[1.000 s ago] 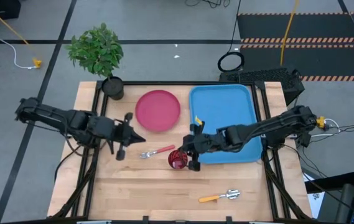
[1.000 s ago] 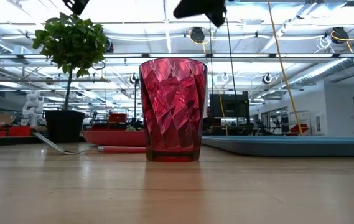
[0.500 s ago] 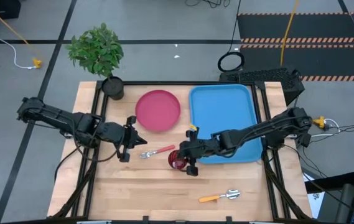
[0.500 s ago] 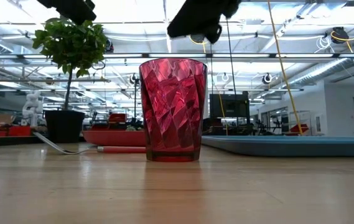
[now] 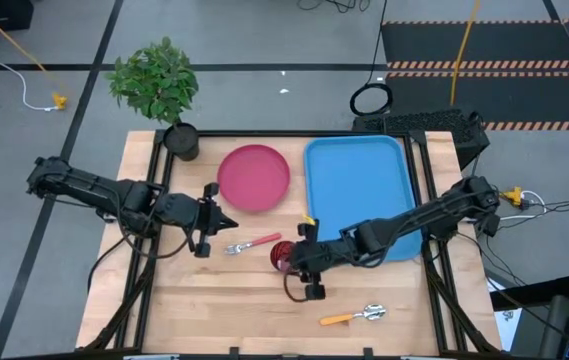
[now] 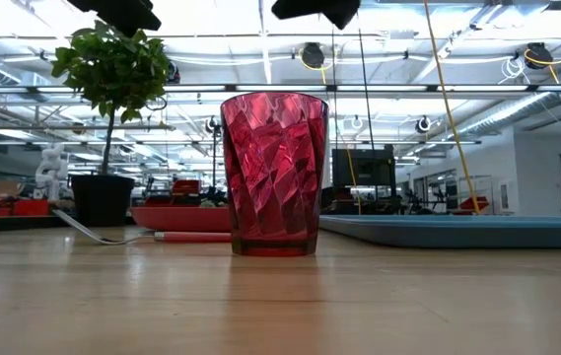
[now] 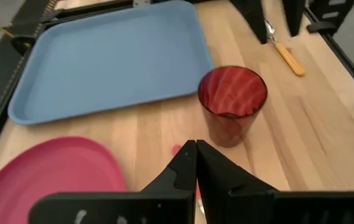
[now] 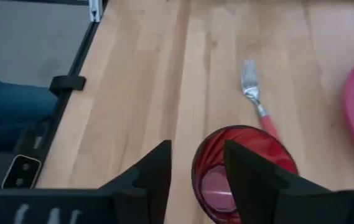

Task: Pick and place plate/cup/fork/spoon on tray
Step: Put the red cup on the blue tray

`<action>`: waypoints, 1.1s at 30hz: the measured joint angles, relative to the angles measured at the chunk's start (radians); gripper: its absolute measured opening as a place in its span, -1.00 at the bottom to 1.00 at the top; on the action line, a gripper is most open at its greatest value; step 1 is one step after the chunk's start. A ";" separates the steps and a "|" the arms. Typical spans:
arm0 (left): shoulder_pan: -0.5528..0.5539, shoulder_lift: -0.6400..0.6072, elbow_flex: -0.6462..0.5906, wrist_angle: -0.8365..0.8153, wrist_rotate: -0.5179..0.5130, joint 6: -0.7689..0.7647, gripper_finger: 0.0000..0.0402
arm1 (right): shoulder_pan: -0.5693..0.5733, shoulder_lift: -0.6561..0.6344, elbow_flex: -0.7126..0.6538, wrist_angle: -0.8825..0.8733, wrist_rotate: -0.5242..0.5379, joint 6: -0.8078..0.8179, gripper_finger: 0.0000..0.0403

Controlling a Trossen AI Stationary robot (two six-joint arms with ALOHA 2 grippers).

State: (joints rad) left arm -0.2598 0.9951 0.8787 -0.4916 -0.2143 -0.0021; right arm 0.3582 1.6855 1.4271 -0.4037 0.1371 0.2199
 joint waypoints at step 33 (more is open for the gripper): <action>0.032 0.000 0.000 0.130 -0.005 0.135 -0.95 | 0.009 0.113 0.046 -0.056 -0.007 0.004 -0.28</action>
State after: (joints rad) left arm -0.2275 0.9951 0.8783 -0.3614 -0.2195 0.1330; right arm 0.3668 1.7987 1.4727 -0.4596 0.1299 0.2240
